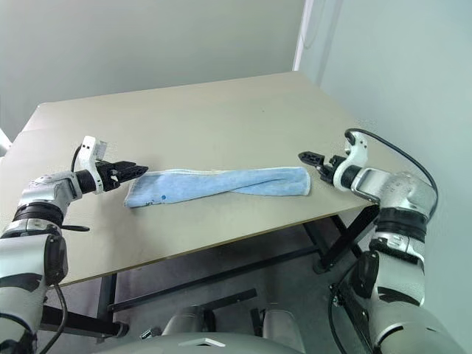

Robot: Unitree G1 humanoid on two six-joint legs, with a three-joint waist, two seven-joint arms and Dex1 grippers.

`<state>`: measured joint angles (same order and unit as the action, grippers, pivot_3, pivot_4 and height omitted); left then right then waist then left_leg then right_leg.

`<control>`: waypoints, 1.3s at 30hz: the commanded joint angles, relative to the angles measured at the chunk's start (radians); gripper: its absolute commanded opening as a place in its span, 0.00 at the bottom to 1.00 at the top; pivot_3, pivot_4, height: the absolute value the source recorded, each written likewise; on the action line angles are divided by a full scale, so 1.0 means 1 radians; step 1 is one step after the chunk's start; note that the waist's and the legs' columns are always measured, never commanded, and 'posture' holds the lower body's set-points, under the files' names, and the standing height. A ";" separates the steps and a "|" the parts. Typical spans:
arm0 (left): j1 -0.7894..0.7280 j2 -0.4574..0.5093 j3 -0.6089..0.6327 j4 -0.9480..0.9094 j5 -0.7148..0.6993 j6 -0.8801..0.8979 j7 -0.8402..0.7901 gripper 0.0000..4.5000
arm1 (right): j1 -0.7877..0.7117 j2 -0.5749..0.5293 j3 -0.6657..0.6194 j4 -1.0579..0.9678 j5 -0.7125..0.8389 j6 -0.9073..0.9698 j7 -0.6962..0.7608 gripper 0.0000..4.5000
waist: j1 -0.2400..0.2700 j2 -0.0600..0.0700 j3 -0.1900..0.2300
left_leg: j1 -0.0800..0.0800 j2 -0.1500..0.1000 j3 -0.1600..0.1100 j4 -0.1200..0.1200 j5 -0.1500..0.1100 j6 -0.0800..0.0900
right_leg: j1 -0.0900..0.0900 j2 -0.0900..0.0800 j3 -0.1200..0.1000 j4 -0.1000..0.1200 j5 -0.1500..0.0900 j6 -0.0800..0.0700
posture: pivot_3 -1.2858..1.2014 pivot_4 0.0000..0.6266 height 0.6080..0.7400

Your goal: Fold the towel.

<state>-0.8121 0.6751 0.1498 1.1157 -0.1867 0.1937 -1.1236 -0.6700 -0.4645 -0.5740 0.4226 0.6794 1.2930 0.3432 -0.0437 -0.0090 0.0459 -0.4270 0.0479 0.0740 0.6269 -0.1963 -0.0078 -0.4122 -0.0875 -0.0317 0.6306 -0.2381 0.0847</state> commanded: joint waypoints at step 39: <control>0.247 -0.039 -0.122 -0.550 -0.031 0.113 -0.090 0.71 | -0.044 0.306 -0.531 -0.056 0.557 0.262 -0.982 1.00 | -0.001 0.002 0.001 | -0.001 0.002 0.003 -0.005 0.000 0.001 | -0.003 0.000 0.000 -0.004 0.001 -0.002 | 0.52 0.00 1.00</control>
<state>-0.5531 0.6259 0.0207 0.6026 -0.2070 0.3155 -1.2167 -0.6846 -0.1568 -1.0863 0.3645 1.2029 1.5629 -0.6080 -0.0445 -0.0075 0.0465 -0.4277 0.0501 0.0767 0.6221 -0.1961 -0.0073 -0.4150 -0.0875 -0.0316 0.6267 -0.2372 0.0829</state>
